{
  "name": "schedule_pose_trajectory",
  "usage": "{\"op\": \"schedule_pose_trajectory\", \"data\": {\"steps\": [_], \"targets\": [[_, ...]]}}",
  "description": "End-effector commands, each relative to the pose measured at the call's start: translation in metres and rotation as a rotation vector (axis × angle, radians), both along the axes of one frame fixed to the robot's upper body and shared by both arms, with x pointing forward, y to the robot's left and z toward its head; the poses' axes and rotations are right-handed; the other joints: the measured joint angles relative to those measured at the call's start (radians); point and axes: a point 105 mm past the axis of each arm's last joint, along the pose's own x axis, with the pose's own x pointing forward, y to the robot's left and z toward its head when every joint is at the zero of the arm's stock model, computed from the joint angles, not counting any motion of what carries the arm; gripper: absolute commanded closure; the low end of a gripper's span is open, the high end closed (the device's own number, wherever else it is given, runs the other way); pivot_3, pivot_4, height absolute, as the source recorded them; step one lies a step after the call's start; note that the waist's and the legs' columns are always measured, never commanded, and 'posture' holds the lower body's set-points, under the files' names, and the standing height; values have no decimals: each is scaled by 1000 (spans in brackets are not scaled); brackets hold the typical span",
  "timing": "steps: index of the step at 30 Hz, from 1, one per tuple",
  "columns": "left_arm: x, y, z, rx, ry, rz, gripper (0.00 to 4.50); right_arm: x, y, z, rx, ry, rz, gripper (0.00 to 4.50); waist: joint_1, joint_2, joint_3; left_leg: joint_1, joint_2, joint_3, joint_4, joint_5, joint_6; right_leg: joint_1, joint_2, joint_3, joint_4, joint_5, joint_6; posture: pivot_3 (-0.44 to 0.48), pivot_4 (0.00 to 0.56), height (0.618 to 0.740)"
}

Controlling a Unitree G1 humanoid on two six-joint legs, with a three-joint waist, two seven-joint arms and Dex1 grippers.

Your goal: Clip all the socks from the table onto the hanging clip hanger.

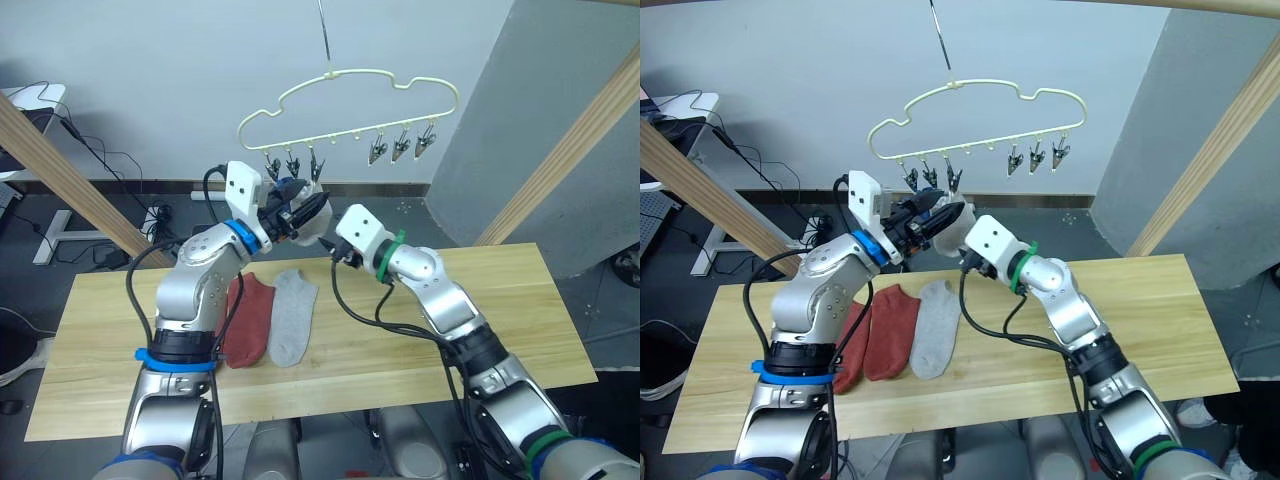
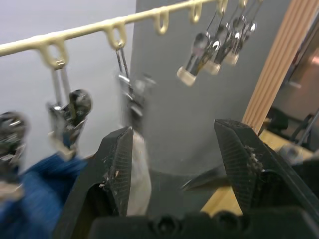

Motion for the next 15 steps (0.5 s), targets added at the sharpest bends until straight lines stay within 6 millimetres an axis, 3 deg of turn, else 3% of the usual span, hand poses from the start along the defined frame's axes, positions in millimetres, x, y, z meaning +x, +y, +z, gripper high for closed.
{"op": "schedule_pose_trajectory", "data": {"steps": [1, 5, 9, 15], "targets": [[-16, 2, 6, 140, -97, -79, 1644, -12, -12, 27, 40, -62, -12, 1848, 0, 0, 0, 0, 0, 0, 0, 0, 0, 0, 0, 0, 0, 0, 0, -197, 256, 740], [-28, 10, 2, 240, -125, -135, 1644, -20, -28, 43, 91, -88, -71, 1848, 1, 0, 0, 0, 0, 0, 0, 0, 0, 0, 0, 0, 0, 0, 0, -192, 258, 740], [-40, 12, 9, 272, -143, -196, 1644, -25, -40, 71, 215, -88, -130, 1848, 3, 0, 0, 0, 0, 0, 0, 0, 0, 0, 0, 0, 0, 0, 0, -188, 256, 740], [-45, 6, 20, 265, -162, -218, 1644, -13, -44, 95, 322, -74, -195, 1848, 2, 0, 0, 0, 0, 0, 0, 0, 0, -1, 0, 0, 0, 0, 0, -186, 251, 740]]}}
